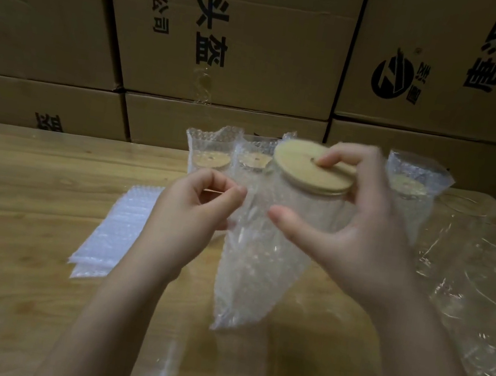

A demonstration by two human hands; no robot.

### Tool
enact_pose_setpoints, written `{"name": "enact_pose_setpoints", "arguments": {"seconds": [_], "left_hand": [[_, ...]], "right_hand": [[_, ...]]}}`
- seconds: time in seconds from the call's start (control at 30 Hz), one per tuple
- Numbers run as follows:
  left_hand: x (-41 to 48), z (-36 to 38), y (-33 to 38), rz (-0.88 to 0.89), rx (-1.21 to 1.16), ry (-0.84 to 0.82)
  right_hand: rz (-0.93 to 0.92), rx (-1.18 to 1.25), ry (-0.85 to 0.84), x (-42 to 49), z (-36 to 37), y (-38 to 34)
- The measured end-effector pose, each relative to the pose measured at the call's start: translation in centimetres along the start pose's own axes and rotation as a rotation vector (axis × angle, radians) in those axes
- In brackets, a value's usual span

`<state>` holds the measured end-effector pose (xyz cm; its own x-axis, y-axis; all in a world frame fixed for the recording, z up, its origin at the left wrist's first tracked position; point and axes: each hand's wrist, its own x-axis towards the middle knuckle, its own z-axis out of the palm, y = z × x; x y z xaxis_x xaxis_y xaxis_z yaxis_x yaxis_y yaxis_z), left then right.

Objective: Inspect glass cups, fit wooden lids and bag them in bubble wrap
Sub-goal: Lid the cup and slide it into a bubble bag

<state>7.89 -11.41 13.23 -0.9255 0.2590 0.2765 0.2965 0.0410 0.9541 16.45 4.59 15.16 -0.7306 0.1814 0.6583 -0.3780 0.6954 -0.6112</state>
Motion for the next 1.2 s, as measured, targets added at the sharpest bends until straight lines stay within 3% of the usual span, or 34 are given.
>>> {"name": "enact_pose_setpoints", "arguments": {"seconds": [0.17, 0.5, 0.63, 0.73, 0.83, 0.9, 1.07, 1.2], "left_hand": [[0.7, -0.6, -1.0, -0.012, 0.081, 0.047], [0.8, -0.1, -1.8, 0.040, 0.247, 0.107], [0.4, -0.2, -1.6, 0.206, 0.493, 0.122], [-0.3, -1.2, -0.4, 0.472, 0.775, -0.059], [-1.1, -1.6, 0.7, 0.486, 0.911, -0.339], [-1.4, -1.6, 1.0, 0.471, 0.948, -0.382], [-1.5, -1.7, 1.3, 0.400, 1.020, -0.455], [-1.6, -1.4, 1.4, 0.413, 1.058, -0.466]], "right_hand": [[0.087, -0.158, -0.187, -0.2, 3.3, 1.2], [0.171, -0.326, -0.384, -0.4, 5.1, 3.4], [0.181, -0.332, -0.392, -0.5, 5.1, 3.7], [0.194, -0.296, -0.440, -0.5, 4.7, 3.7], [0.219, -0.213, -0.490, -0.1, 3.7, 3.5], [0.222, -0.175, -0.466, 0.1, 3.0, 3.5], [0.196, -0.105, -0.208, 0.5, 2.1, 4.1], [0.266, -0.204, -0.333, 0.4, 2.4, 4.8]]}}
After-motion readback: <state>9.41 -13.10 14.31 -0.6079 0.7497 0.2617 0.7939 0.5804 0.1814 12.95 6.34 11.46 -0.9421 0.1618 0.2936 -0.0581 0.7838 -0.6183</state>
